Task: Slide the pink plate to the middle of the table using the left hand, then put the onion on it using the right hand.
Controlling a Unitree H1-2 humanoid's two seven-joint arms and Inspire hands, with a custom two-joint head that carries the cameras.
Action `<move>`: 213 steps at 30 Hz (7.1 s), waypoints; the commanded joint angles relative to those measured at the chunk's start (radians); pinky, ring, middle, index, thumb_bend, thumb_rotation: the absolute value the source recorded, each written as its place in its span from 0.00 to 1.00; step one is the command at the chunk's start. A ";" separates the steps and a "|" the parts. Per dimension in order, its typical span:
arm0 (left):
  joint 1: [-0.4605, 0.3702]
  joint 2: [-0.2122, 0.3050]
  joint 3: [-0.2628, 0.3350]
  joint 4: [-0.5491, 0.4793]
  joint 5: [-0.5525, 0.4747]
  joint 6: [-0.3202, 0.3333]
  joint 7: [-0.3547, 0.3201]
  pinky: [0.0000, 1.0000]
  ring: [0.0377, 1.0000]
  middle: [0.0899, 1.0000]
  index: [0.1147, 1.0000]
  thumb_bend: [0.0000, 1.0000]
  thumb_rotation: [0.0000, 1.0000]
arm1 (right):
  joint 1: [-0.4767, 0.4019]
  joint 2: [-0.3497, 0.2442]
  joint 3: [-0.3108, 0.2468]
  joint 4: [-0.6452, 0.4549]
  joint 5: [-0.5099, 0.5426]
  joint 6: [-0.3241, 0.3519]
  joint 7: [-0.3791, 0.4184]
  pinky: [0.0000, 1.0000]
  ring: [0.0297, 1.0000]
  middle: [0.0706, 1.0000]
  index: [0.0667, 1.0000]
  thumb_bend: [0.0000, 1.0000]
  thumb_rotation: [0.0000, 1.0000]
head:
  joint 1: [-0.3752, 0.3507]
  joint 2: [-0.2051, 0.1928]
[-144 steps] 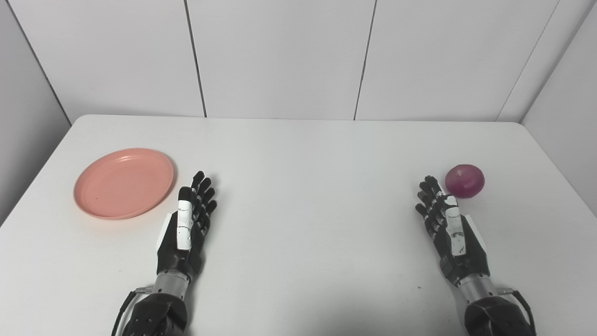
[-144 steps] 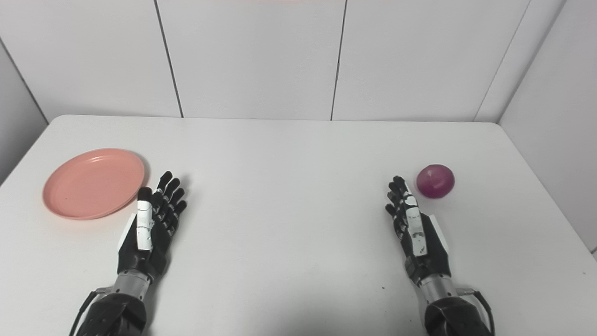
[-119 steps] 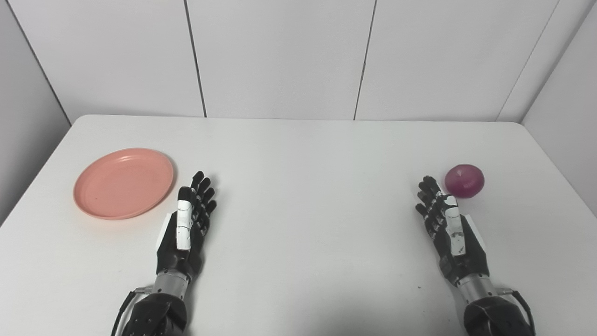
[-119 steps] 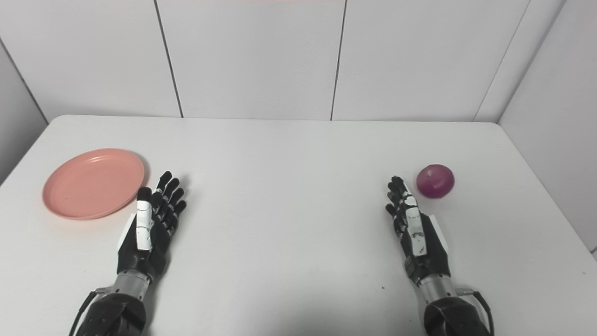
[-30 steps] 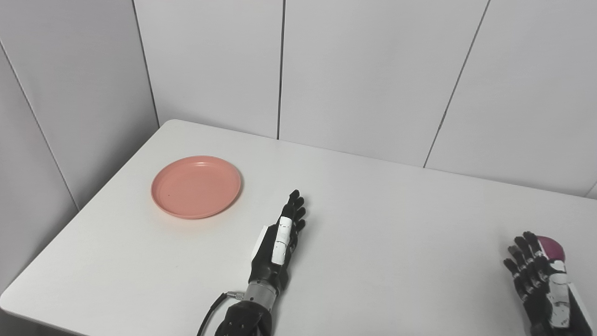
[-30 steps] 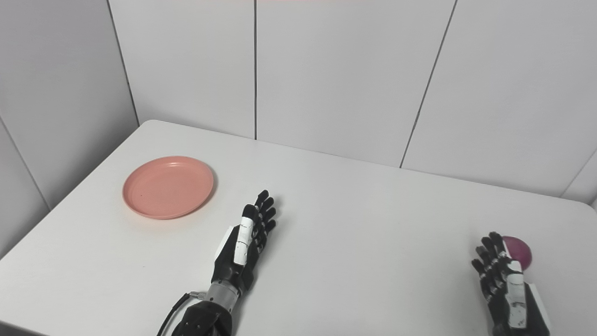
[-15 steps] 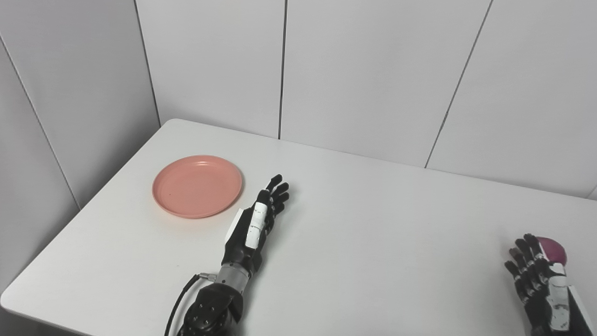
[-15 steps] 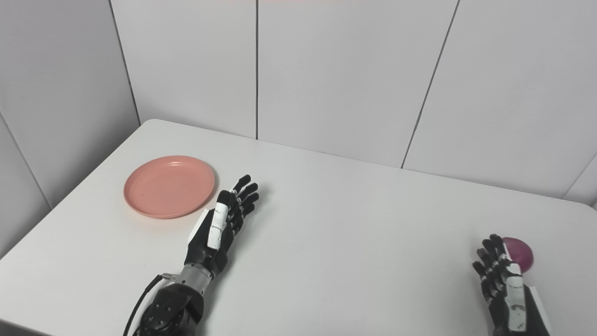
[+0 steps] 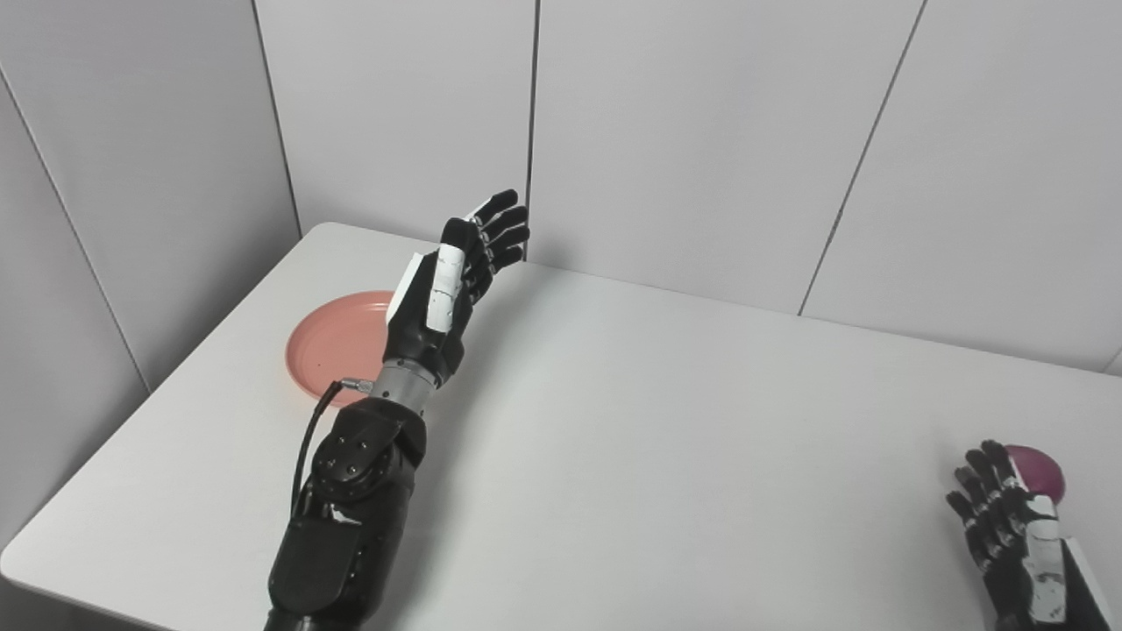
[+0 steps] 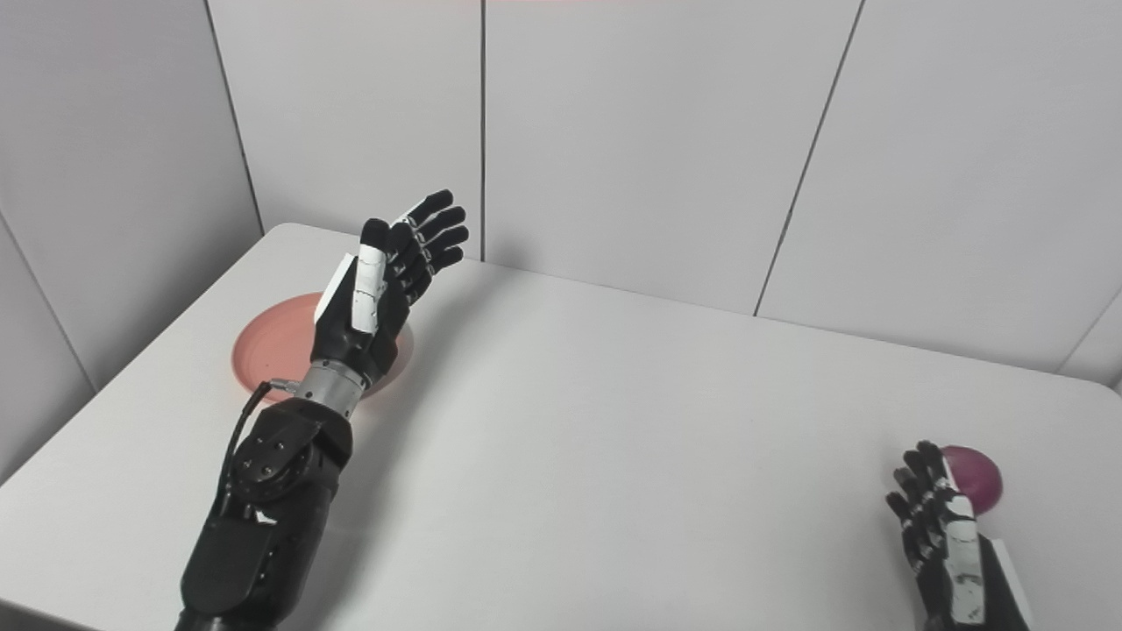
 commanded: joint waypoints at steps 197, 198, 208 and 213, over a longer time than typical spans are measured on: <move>0.162 -0.128 -0.149 0.076 -0.108 0.384 -0.017 0.73 0.80 0.89 0.97 0.82 1.00 | 0.012 0.167 0.154 -0.142 -0.160 0.070 -0.169 1.00 0.98 0.94 0.94 0.93 0.98 | -0.350 0.139; 0.159 -0.126 -0.146 0.076 -0.103 0.383 -0.017 0.73 0.80 0.89 0.97 0.82 1.00 | 0.013 0.166 0.155 -0.144 -0.161 0.071 -0.168 1.00 0.98 0.94 0.94 0.93 0.98 | -0.348 0.139; 0.171 -0.073 -0.162 0.159 0.041 0.115 -0.036 0.90 0.88 0.94 0.96 0.85 0.98 | 0.020 0.144 0.146 -0.140 -0.146 0.064 -0.155 1.00 0.98 0.94 0.94 0.92 0.99 | -0.308 0.135; 0.193 -0.055 -0.164 0.214 0.116 -0.030 -0.024 0.98 0.95 0.96 0.98 0.84 1.00 | 0.020 0.129 0.146 -0.131 -0.140 0.054 -0.146 1.00 0.98 0.95 0.95 0.92 0.99 | -0.300 0.134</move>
